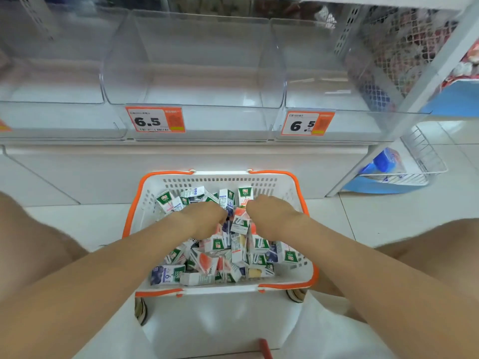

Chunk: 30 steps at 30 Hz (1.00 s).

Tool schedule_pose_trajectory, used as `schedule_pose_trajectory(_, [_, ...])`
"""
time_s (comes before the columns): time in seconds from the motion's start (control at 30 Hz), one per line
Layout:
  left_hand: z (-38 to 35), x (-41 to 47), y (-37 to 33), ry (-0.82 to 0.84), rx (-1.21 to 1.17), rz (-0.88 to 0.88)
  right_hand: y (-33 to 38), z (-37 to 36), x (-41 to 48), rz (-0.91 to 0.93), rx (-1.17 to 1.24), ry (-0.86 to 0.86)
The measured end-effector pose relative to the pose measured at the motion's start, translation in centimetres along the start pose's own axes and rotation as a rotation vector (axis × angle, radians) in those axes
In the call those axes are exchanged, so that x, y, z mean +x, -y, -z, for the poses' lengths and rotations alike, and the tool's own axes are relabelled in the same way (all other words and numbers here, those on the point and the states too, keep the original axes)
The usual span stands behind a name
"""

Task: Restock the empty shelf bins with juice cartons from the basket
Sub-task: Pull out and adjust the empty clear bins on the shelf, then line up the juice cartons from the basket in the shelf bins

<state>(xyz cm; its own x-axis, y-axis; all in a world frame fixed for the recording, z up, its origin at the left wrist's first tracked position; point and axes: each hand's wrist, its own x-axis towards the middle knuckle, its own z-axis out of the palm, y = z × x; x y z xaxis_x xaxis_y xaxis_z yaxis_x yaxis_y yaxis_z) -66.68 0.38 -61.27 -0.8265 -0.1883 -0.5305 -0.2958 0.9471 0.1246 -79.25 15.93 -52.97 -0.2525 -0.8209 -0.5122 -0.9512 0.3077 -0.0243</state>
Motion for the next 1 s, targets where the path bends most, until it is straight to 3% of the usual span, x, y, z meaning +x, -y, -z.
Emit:
schedule_pose_trajectory(0.13, [-4.0,0.7,0.8,0.039,0.052,-0.024,-1.6,-3.2,2.2,-0.015,-0.028,0.115])
schedule_pose_trajectory(0.23, [-5.1,1.1,0.4,-0.039,0.119,-0.028,-2.8,-5.7,3.6,-0.026,-0.015,0.17])
schedule_pose_trajectory(0.37, [-5.0,2.3,-1.4,-0.135,-0.14,-0.081,-4.4,-8.8,4.3,-0.049,0.0,0.234])
schedule_pose_trajectory(0.47, [-6.1,3.5,-2.7,-0.064,-0.197,-0.147,-5.4,-10.7,3.7,-0.073,-0.047,0.304])
schedule_pose_trajectory(0.57, [-6.6,4.2,-4.4,-0.027,-0.108,-0.113,-5.8,-12.4,3.4,-0.053,-0.171,0.283])
schedule_pose_trajectory(0.73, [-6.0,4.2,-4.3,-0.146,-0.139,-0.047,-6.5,-12.7,3.4,0.009,-0.251,0.207])
schedule_pose_trajectory(0.87, [-4.4,3.7,-2.8,-0.241,-0.377,0.004,-6.7,-9.4,3.6,0.0,-0.091,0.172])
schedule_pose_trajectory(1.0, [-1.7,2.0,-1.1,-0.289,-0.606,0.008,-6.0,-4.2,3.2,-0.016,0.355,0.08])
